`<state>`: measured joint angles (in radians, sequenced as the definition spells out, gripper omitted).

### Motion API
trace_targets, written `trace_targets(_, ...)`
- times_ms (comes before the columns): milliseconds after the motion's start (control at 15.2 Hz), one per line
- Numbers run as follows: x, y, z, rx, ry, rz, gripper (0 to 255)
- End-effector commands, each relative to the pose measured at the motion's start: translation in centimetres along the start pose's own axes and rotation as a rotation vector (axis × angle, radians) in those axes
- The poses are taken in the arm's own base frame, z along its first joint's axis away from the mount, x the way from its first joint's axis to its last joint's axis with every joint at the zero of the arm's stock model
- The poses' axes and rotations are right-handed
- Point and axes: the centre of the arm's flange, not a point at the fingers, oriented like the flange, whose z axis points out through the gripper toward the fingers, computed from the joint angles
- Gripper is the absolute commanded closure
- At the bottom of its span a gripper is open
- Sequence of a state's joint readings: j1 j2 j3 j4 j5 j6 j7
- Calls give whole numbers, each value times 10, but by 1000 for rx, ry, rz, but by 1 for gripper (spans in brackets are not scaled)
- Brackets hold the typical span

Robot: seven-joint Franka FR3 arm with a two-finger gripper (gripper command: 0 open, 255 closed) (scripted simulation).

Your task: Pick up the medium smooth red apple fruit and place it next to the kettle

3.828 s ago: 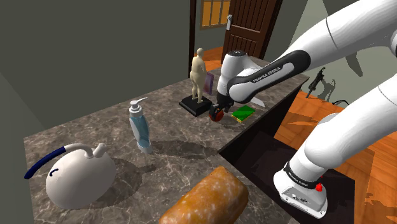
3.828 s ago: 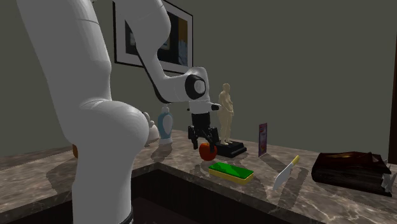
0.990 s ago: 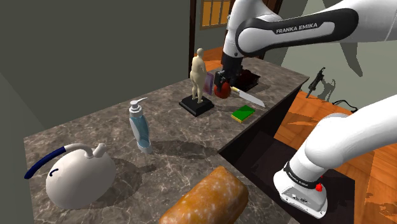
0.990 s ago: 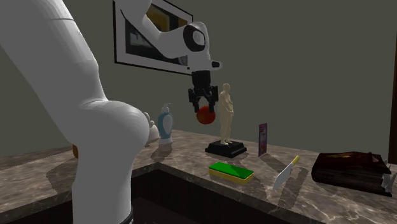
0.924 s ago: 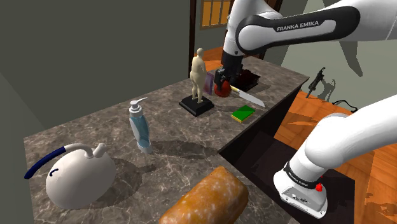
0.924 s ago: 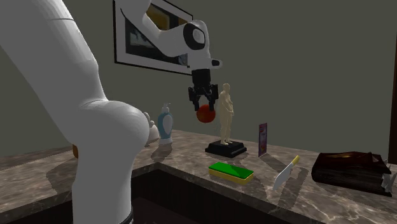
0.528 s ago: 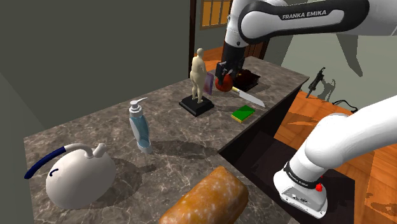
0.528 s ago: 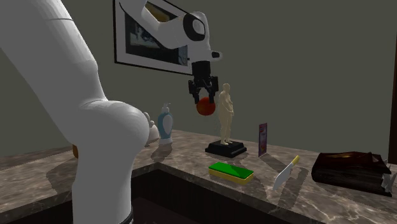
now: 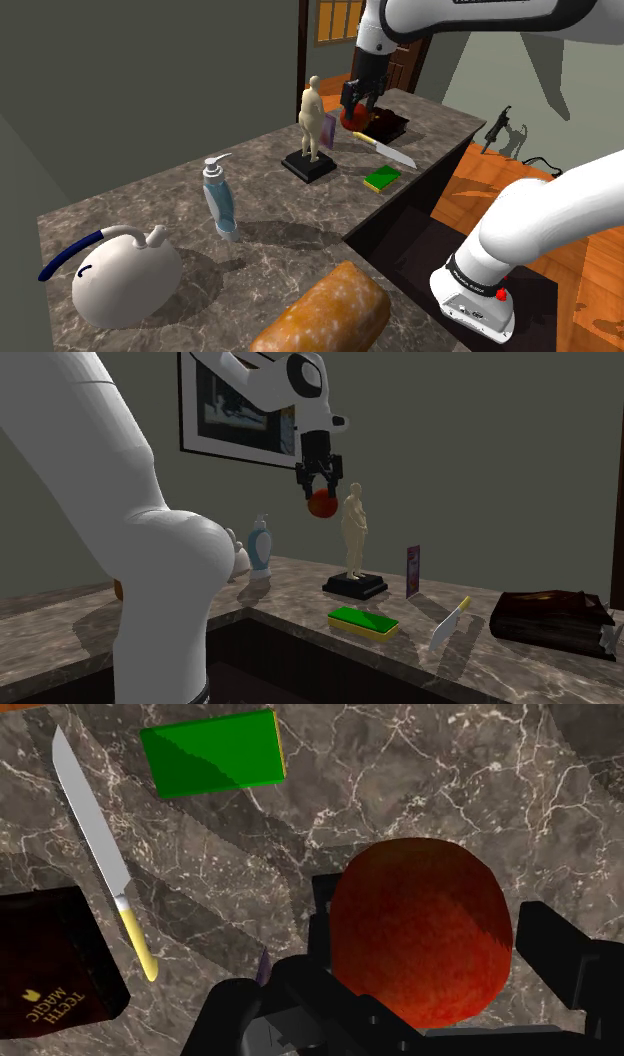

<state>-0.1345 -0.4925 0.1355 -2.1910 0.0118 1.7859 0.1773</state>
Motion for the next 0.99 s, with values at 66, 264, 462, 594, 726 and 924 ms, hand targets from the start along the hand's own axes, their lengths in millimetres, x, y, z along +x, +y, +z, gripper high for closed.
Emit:
trace_targets(66,-6,-24,-6,0,0,0,255)
trace_targets(264,-17,-62,-9,0,0,0,255)
trace_targets(462,-28,-100,-11,0,0,0,255)
trace_targets(594,-36,-126,-13,0,0,0,255)
trace_targets(726,-43,-151,-14,0,0,0,255)
trace_targets(924,-54,-189,-17,0,0,0,255)
